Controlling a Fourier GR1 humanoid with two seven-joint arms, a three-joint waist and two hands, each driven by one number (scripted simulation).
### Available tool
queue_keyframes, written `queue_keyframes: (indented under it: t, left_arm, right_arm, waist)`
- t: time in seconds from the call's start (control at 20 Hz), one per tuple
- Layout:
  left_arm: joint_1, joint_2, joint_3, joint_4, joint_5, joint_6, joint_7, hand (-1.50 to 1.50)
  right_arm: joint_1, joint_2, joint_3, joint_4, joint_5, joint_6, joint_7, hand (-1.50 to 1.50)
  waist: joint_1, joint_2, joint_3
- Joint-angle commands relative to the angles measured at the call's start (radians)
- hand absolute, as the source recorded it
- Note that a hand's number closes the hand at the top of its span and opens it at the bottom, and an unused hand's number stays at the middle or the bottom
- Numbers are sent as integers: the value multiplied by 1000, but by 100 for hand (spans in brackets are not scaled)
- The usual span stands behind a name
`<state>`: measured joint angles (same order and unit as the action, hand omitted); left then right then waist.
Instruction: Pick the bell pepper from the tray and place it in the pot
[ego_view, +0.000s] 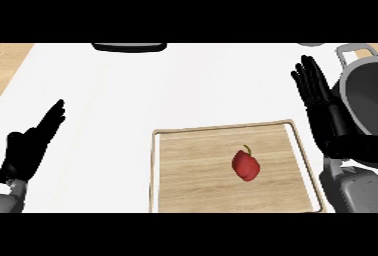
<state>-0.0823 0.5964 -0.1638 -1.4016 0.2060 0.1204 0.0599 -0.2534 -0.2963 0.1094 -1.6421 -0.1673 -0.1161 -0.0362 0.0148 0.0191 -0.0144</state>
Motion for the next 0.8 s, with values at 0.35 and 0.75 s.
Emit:
queue_keyframes:
  t: [0.35, 0.75]
  left_arm:
    - [-110, -178, 116, -97, 123, 98, -97, 0]
    - [-112, -240, 123, -121, 113, 115, -131, 0]
  right_arm:
    - [-18, -464, -88, -38, 253, 172, 111, 150]
    - [329, -470, -101, -286, 307, 216, -225, -150]
  waist:
    - [-69, -33, 3]
    - [-43, -25, 14]
